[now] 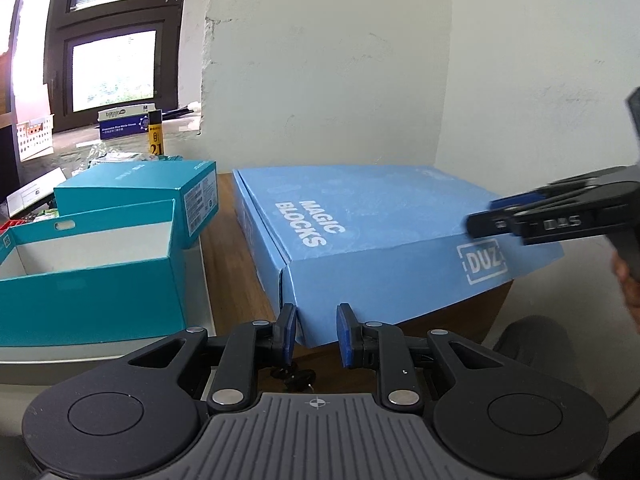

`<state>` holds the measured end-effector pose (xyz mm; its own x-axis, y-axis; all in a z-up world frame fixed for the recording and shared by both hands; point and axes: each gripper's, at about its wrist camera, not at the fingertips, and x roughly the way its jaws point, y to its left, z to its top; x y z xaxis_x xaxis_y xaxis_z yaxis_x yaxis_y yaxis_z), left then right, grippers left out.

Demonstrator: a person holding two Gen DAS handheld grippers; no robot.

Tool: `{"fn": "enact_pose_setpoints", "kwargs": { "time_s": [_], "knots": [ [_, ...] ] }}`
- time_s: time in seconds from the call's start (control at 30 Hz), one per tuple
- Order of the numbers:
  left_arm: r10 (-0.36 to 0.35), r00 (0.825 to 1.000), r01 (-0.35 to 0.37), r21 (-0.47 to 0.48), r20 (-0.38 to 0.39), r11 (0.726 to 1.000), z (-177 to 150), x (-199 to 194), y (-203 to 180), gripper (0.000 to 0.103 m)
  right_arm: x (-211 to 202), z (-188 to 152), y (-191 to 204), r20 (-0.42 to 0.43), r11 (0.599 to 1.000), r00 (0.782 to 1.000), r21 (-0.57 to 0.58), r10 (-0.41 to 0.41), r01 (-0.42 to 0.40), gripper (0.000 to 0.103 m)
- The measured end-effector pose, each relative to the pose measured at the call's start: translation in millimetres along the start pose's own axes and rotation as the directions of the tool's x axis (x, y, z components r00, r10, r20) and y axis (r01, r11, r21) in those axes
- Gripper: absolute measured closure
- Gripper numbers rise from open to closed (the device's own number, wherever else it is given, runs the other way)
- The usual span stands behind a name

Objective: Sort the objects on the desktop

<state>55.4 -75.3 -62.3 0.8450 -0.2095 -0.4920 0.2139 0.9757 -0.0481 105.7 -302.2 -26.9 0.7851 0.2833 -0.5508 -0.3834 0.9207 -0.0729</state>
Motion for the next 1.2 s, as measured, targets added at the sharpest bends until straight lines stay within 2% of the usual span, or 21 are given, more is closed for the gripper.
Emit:
{"fn": "enact_pose_setpoints", "kwargs": {
  "time_s": [0.37, 0.5, 0.87, 1.2],
  "knots": [
    [0.035, 0.999, -0.036, -0.031, -0.027, 0.999, -0.6, 7.1, -3.1, 0.078, -23.1, -42.2, -49.6, -0.048, 0.985, 0.988, 0.091, -0.145, 0.149, 0.052],
    [0.048, 0.998, -0.049, -0.038, -0.036, 0.998, 0.6, 7.9, -4.5, 0.078, -22.4, -56.8, -69.8, -0.064, 0.974, 0.983, 0.132, -0.175, 0.182, 0.052],
    [0.091, 0.994, -0.092, -0.026, -0.066, 0.995, 2.8, 13.2, -12.3, 0.078, -9.9, -74.3, -92.8, -0.057, 0.97, 0.987, 0.185, -0.151, 0.159, 0.06],
    [0.121, 0.988, -0.124, -0.029, -0.098, 0.992, 0.4, 22.8, -15.9, 0.078, 2.5, -74.3, -101.3, -0.042, 0.966, 0.991, 0.221, -0.128, 0.134, 0.061]
  ]
}}
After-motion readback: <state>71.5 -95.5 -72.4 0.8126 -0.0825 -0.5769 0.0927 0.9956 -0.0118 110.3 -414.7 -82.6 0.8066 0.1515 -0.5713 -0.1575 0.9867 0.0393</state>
